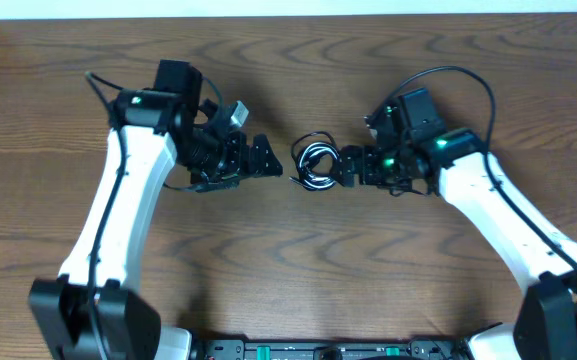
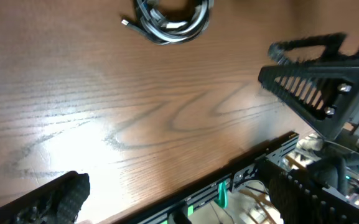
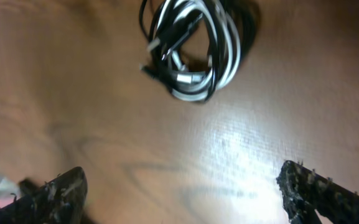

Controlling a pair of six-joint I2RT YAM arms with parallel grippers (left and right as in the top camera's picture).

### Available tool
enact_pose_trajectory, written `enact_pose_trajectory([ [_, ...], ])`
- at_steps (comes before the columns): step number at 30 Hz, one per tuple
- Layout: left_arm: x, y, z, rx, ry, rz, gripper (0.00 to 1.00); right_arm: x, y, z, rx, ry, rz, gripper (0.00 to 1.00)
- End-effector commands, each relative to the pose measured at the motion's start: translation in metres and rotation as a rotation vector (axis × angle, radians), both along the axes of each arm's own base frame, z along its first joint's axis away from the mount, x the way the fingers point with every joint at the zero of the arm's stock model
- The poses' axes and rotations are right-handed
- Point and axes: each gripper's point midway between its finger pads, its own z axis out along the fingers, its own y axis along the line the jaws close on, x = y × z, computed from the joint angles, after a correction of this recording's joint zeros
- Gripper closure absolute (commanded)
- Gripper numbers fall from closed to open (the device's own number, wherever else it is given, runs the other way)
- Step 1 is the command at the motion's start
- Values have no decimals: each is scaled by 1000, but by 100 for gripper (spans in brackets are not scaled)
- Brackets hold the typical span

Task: Untangle cables
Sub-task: 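Move both grippers forward toward the cable bundle from either side, then grasp the black and white cable bundle with both grippers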

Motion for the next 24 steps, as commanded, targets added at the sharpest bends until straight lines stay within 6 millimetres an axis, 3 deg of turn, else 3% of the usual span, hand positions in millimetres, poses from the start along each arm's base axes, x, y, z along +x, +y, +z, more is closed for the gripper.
enact_pose_trajectory([
  [1, 2, 2, -21, 29, 74, 8, 3, 15, 6, -10, -35, -17, -49, 11],
  [2, 4, 2, -26, 30, 85, 8, 2, 18, 8, -13, -30, -21, -53, 17],
  [4, 8, 1, -36, 34, 107, 8, 2, 24, 9, -18, -25, -14, -85, 40],
  [6, 11, 1, -45, 37, 131, 7, 2, 30, 7, -23, -37, -14, -122, 51],
  [14, 18, 0, -72, 45, 192, 6, 2, 41, 1, -44, -91, -15, -157, 56],
  [18, 27, -1, -77, 41, 163, 7, 3, 44, 6, -57, -92, -4, -158, 67],
  [24, 33, 1, -79, 55, 134, 7, 2, 51, 13, -62, -77, -22, -153, 67],
])
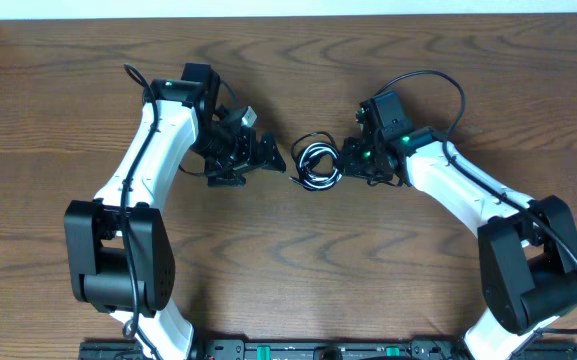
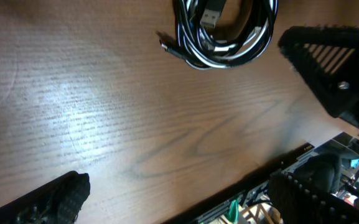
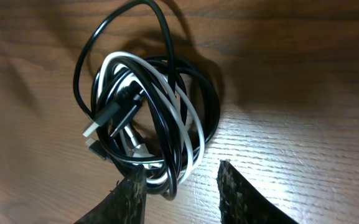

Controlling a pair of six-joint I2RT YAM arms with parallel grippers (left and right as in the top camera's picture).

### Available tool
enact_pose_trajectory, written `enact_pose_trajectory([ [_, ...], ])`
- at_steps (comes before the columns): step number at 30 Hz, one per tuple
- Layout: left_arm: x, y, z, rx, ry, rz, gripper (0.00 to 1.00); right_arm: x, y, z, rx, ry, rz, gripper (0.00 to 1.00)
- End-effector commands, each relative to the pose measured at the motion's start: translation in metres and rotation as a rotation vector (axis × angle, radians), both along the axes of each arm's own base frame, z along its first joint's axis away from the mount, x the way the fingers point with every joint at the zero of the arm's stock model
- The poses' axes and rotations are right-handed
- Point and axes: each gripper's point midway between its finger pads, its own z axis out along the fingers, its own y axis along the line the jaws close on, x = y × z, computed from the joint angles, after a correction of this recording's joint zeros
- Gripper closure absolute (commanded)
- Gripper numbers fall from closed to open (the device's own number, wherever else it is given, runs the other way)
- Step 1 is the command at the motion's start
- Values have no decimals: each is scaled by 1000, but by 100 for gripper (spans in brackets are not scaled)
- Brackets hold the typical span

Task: Untangle cables
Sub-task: 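Grasp the black and white cable bundle with both grippers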

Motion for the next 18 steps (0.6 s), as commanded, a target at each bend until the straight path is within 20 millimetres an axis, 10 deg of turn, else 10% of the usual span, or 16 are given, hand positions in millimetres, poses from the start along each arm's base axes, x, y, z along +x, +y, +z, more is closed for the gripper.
enact_pose_trajectory([
  [1, 0, 3, -7, 28, 9, 2, 2, 5, 4, 3, 2, -13, -7, 67],
  [18, 0, -5, -7, 26, -6, -21, 2, 4, 8, -12, -84, -35, -9, 70],
])
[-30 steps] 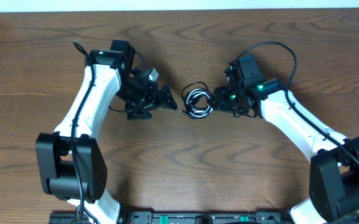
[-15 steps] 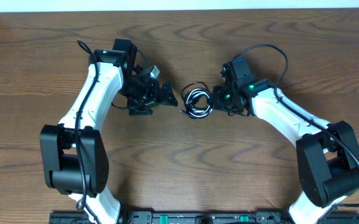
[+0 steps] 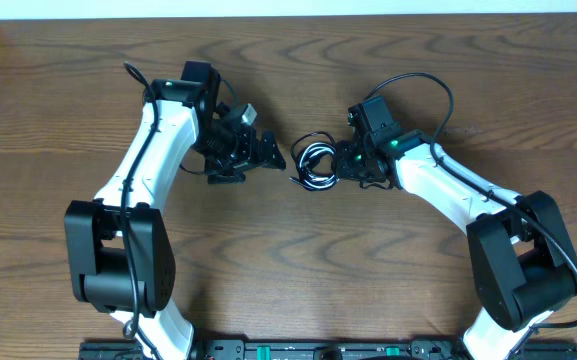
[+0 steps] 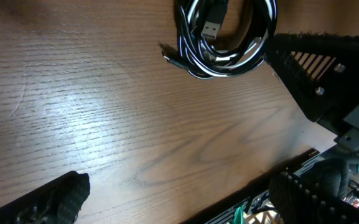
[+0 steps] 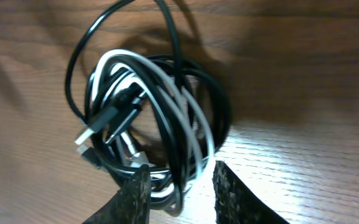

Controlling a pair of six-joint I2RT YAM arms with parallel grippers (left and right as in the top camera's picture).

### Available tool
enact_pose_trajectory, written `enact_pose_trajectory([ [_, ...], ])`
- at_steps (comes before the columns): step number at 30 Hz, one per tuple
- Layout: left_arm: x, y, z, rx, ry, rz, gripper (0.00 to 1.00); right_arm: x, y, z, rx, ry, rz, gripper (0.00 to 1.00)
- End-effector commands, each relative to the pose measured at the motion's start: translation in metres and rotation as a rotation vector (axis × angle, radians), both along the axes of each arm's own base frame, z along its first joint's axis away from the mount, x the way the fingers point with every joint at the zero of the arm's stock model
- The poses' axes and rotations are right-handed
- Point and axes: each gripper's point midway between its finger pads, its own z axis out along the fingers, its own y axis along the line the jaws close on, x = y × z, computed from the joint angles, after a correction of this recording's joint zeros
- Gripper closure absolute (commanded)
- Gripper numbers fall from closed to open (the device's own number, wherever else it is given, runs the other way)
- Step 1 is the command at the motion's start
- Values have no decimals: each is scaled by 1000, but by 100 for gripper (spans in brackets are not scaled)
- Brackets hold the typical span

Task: Untangle cables
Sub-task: 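Grasp the black and white cable bundle with both grippers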

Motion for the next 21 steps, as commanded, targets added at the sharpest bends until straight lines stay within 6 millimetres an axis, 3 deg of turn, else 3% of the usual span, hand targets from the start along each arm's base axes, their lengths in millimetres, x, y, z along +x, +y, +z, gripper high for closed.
enact_pose_trajectory([
  [1, -5, -5, -6, 16, 20, -19, 2, 5, -2, -3, -59, -22, -20, 70],
  [7, -6, -19, -7, 26, -11, -64, 2, 2, -3, -17, -88, 1, -36, 73],
  [15, -6, -12, -19, 180, -8, -31, 2, 2, -1, -20, -81, 3, -31, 75],
  [21, -3, -17, -20, 186, -31, -43, 2, 2, 1, -20, -77, 4, -28, 99],
])
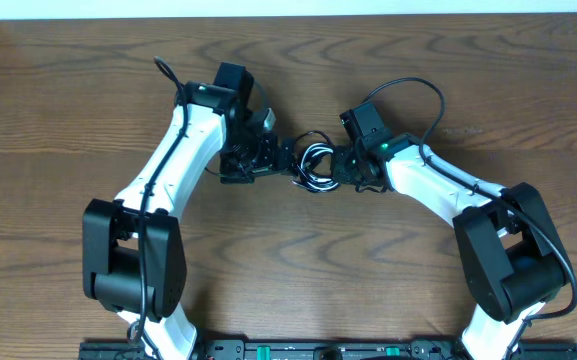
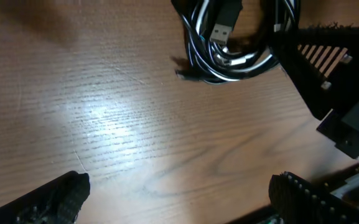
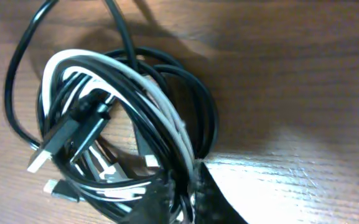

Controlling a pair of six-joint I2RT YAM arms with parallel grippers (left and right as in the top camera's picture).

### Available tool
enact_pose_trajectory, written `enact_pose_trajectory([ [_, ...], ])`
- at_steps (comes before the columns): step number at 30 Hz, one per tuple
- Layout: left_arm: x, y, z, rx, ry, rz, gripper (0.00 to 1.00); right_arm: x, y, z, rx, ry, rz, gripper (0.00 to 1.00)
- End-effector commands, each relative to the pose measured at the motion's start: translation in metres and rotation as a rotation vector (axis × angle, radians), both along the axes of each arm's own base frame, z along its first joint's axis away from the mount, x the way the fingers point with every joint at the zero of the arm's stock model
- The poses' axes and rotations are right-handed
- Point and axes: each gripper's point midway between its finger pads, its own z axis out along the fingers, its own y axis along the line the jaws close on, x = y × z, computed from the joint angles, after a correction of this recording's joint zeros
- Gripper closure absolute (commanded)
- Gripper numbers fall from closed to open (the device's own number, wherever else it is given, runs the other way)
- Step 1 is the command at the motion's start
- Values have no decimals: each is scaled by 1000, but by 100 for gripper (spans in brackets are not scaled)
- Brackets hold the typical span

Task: Untangle cables
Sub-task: 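Grasp the black and white cable bundle with both grippers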

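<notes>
A coil of black and white cables [image 1: 315,165] lies on the wooden table [image 1: 288,270] at the centre. In the right wrist view the cable coil [image 3: 117,112] fills the frame, a USB plug [image 3: 61,140] pointing down-left. My right gripper [image 3: 182,193] is shut on strands at the coil's near edge. My left gripper [image 1: 286,160] sits just left of the coil. In the left wrist view the left gripper [image 2: 179,199] stands wide open over bare wood, with the coil [image 2: 235,37] ahead of it and the right gripper's finger [image 2: 328,68] beside the coil.
Both arms reach inward from the front edge and nearly meet at the coil. A black supply cable [image 1: 418,90] loops off the right arm behind it. The table's far edge [image 1: 288,14] runs along the top.
My right gripper went from slightly open around the coil's edge to shut on its strands. My left gripper moved right, closer to the coil, still open.
Both grippers were wide open on either side of the coil. Then the right gripper had narrowed and stood at the coil's near edge while the left stayed back. Now the right is shut on the strands and the left is close beside the coil.
</notes>
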Motion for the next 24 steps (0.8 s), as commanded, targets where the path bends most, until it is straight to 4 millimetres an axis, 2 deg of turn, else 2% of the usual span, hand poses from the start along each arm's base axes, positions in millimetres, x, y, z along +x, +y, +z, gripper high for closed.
enact_pose_trajectory([
  [1, 0, 2, -7, 33, 9, 10, 2, 3, 3, 2, 0, -8, -1, 99],
  [7, 2, 2, -7, 34, 21, 55, 2, 1, 10, 7, 39, -8, 52, 99],
  [9, 2, 2, -7, 35, 29, 73, 2, -1, 16, 19, 98, -13, 103, 99],
  [13, -1, 3, -7, 38, 40, 73, 2, -5, 30, 65, 274, -51, 203, 99],
  [18, -1, 2, -6, 35, 50, 89, 2, -12, 28, 137, 394, -192, 304, 99],
  [21, -4, -8, -1, -30, 70, 85, 2, -16, 23, 172, 413, -273, 309, 99],
  [24, -6, -20, 6, -109, 89, 80, 2, -23, 26, 196, 432, -335, 330, 99],
])
